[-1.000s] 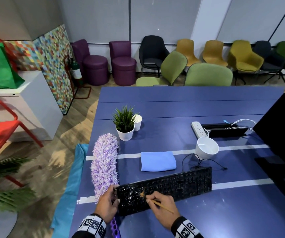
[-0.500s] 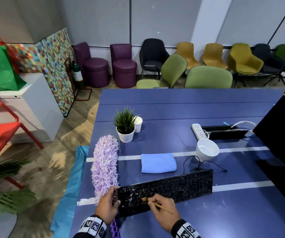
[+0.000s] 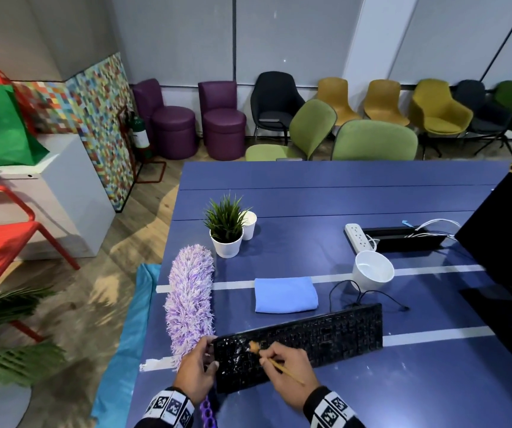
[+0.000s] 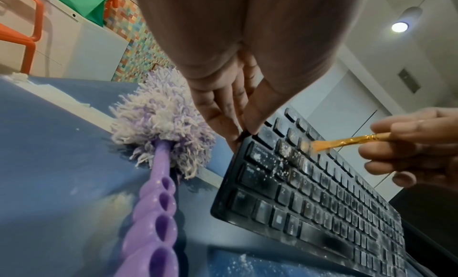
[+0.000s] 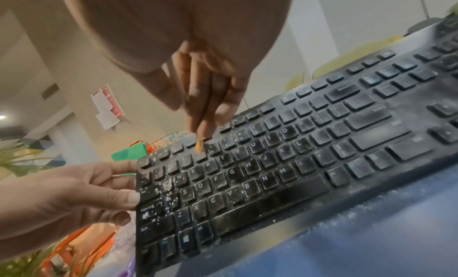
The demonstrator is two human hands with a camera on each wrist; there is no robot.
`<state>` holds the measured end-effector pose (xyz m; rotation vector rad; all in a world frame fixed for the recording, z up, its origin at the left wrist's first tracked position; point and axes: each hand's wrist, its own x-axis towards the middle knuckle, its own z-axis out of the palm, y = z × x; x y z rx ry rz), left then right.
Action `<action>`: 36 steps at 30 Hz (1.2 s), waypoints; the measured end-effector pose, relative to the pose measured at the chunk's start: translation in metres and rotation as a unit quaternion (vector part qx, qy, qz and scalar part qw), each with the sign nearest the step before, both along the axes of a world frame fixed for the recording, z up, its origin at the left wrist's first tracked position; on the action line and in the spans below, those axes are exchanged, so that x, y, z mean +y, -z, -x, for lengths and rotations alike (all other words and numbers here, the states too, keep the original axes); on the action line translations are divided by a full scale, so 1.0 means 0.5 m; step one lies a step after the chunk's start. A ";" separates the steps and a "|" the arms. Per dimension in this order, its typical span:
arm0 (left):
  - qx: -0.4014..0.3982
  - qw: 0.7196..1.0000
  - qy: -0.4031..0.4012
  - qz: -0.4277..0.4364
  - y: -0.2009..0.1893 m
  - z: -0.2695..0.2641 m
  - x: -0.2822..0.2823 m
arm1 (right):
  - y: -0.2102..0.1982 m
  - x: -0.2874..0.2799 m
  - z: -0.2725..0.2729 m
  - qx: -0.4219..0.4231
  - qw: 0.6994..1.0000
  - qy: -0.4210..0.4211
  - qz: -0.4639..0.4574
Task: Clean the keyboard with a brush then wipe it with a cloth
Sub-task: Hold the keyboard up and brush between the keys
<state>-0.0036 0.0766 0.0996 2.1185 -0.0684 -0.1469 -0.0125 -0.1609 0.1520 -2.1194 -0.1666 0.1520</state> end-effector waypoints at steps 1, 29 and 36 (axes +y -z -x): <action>0.001 1.000 0.000 0.000 -0.002 0.001 -0.001 | -0.001 -0.001 0.000 -0.003 1.000 0.000 -0.004; 0.016 1.000 -0.001 -0.001 -0.013 -0.003 -0.008 | 0.010 0.028 0.005 0.004 0.997 -0.071 0.031; 0.029 0.999 0.006 -0.012 -0.012 -0.006 0.000 | 0.018 0.054 0.010 0.008 0.996 -0.079 0.034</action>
